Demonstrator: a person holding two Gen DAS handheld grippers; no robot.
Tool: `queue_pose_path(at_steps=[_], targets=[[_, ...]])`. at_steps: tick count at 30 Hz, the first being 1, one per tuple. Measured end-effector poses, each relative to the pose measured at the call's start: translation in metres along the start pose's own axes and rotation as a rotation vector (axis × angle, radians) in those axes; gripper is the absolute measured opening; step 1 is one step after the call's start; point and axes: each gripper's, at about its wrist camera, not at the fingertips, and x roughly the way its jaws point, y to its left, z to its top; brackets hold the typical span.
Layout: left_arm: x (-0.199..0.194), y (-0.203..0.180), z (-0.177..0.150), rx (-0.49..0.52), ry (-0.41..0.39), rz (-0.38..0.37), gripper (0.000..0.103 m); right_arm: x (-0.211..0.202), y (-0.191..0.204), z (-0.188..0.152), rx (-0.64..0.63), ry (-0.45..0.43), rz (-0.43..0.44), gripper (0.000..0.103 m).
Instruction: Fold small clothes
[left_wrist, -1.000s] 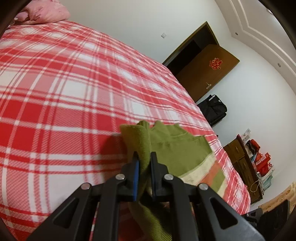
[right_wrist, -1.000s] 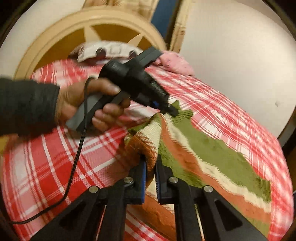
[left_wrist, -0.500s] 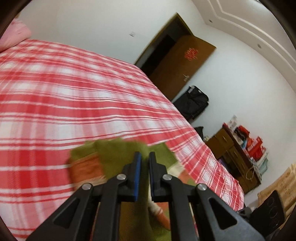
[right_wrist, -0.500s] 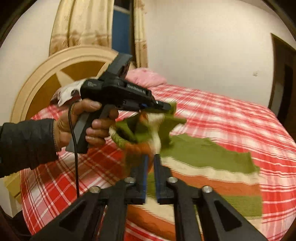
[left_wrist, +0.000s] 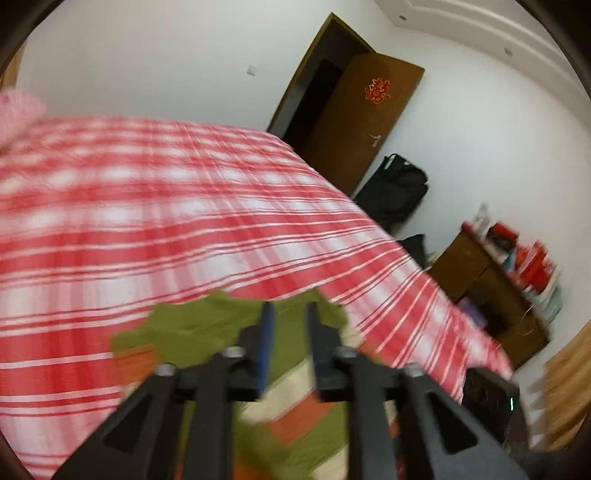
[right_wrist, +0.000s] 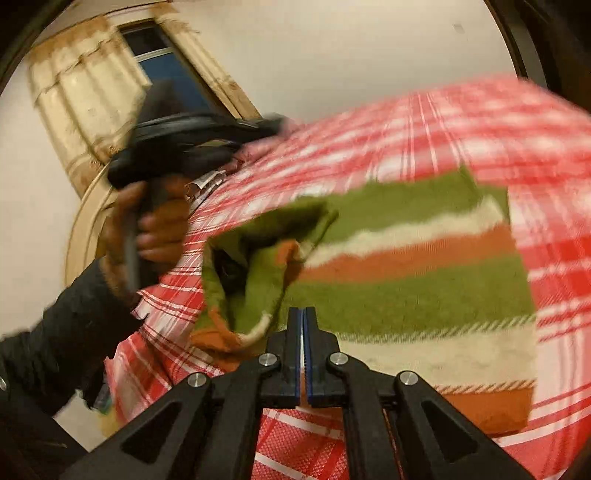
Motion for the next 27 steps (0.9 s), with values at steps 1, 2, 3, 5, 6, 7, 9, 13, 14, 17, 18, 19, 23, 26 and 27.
queue_pose_path(at_steps=[1,2,3,5,6,7,9,13,14,17,18,19,23,26,27], targets=[[-0.013,-0.002,-0.008,0.044,0.000,0.090,0.063,0.004,-0.006,0.001,0.031,0.025,0.032,0.001],[-0.026,-0.005,-0.018,0.087,-0.022,0.163,0.067,0.006,-0.011,0.002,0.051,0.044,0.063,0.001],[-0.036,-0.007,-0.027,0.115,-0.038,0.189,0.070,0.010,-0.014,0.004,0.088,0.061,0.108,0.001],[-0.052,-0.013,-0.052,0.148,-0.027,0.252,0.072,0.011,-0.017,0.010,0.134,0.046,0.090,0.001],[-0.055,-0.017,-0.062,0.171,-0.023,0.265,0.074,0.012,-0.019,0.015,0.170,0.030,0.050,0.001],[-0.058,-0.024,-0.078,0.207,-0.021,0.279,0.078,0.010,-0.019,0.019,0.186,-0.002,0.052,0.001],[-0.054,-0.034,-0.103,0.256,-0.006,0.330,0.081,0.010,-0.013,0.028,0.153,-0.033,0.066,0.001],[-0.039,-0.050,-0.144,0.338,0.038,0.349,0.081,0.015,0.000,0.044,0.062,-0.011,-0.074,0.001],[-0.039,-0.050,-0.147,0.332,0.042,0.337,0.081,0.013,-0.001,0.046,0.064,-0.027,-0.088,0.001],[-0.030,-0.040,-0.153,0.269,0.058,0.319,0.081,0.021,0.001,0.050,0.016,0.016,-0.163,0.001],[-0.027,-0.034,-0.153,0.242,0.064,0.313,0.081,0.024,0.004,0.048,-0.039,0.043,-0.263,0.001],[-0.024,-0.029,-0.154,0.211,0.071,0.305,0.081,0.019,0.004,0.045,-0.083,0.049,-0.323,0.001],[-0.019,-0.023,-0.158,0.175,0.076,0.307,0.081,0.010,0.001,0.046,-0.093,0.065,-0.187,0.001],[-0.020,-0.027,-0.160,0.182,0.066,0.302,0.081,-0.003,-0.002,0.051,-0.098,-0.015,-0.221,0.001],[-0.020,-0.031,-0.160,0.191,0.063,0.299,0.081,-0.006,-0.004,0.053,-0.085,-0.019,-0.200,0.001]])
